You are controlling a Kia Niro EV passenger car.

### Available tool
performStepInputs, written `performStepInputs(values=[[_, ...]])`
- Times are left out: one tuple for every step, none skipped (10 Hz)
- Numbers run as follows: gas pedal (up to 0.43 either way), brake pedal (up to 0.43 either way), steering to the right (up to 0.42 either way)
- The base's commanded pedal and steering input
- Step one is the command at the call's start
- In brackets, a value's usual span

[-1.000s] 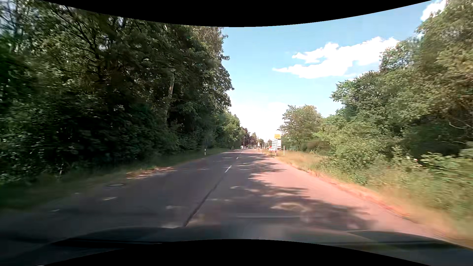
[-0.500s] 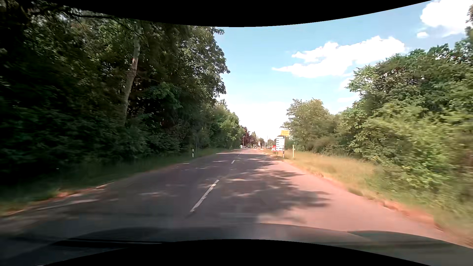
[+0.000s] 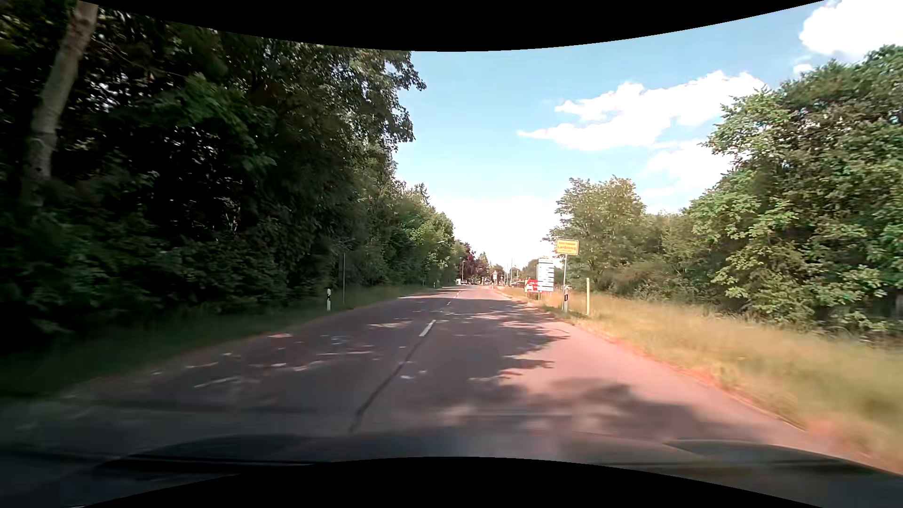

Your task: Follow the waypoints while adhering to traffic rules and regulations

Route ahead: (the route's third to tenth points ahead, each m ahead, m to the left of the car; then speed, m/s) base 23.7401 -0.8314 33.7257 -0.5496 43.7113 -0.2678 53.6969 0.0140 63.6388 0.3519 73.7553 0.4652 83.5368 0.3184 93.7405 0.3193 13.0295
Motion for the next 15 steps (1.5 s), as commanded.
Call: performStepInputs(values=[[0.0, 0.061, 0.005], [0.0, 0.061, 0.005], [0.0, 0.061, 0.005], [0.0, 0.061, 0.005], [0.0, 0.061, 0.004], [0.0, 0.061, 0.003], [0.0, 0.061, 0.002], [0.0, 0.061, 0.002], [0.0, 0.061, 0.002], [0.0, 0.061, 0.002], [0.0, 0.049, 0.002], [0.0, 0.03, 0.002], [0.0, 0.006, 0.002], [0.0, 0.0, 0.002], [0.0, 0.0, 0.002]])
